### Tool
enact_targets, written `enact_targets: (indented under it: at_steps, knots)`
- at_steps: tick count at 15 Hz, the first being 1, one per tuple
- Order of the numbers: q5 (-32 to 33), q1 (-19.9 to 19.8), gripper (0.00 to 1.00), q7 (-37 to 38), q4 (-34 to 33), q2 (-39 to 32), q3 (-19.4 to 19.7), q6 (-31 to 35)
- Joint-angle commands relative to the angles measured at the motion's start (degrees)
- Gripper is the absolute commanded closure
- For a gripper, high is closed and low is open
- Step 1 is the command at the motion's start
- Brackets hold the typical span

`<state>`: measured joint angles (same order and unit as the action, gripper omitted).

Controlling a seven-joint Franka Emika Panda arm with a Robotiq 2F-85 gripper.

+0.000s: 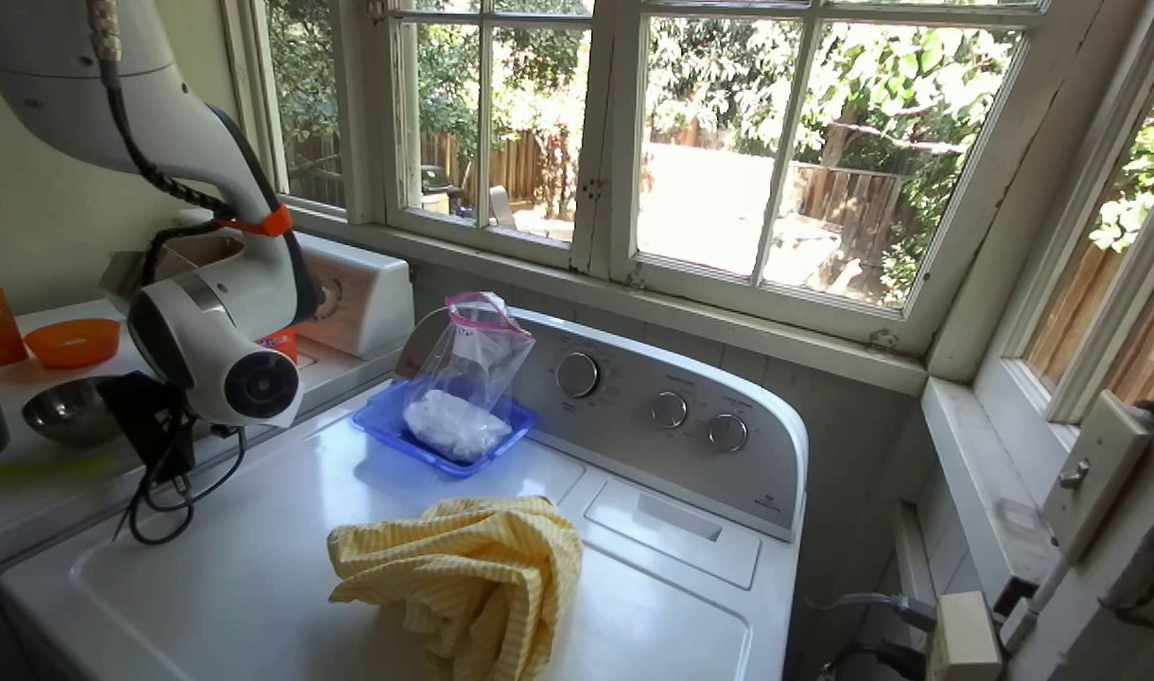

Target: Pick up the spoon and scoop some of the contents in the bag

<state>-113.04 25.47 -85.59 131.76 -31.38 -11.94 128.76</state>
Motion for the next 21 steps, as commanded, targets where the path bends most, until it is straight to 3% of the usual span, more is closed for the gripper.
enact_targets:
  at_steps: [1,3,4,7,8,10,11,15,18,21]
  knots:
    - [-1.34,-0.05,0.56,-1.62,-1.45,-2.4,0.21,-2.65]
    - [-1.36,0.01,0.66,-1.56,-1.46,-2.2,0.25,-2.68]
    - [-1.42,-0.05,0.65,-1.62,-1.39,-1.99,0.27,-2.72]
    - [-1.34,-0.09,0.74,-1.52,-1.37,-1.85,0.28,-2.73]
    - [-1.23,-0.13,0.94,-1.48,-1.26,-1.82,0.26,-2.9]
    - [-1.02,-0.2,0.94,-1.38,-1.15,-1.82,0.24,-3.16]
    - [-0.93,-0.22,1.0,-1.32,-1.13,-1.81,0.23,-3.29]
    - [1.68,-0.81,0.99,2.17,0.59,0.51,-0.36,-6.61]
    - [4.76,-2.09,0.98,7.62,6.08,7.04,-0.63,-9.95]
    - [6.14,-2.84,0.98,13.33,12.39,14.86,-0.62,-9.04]
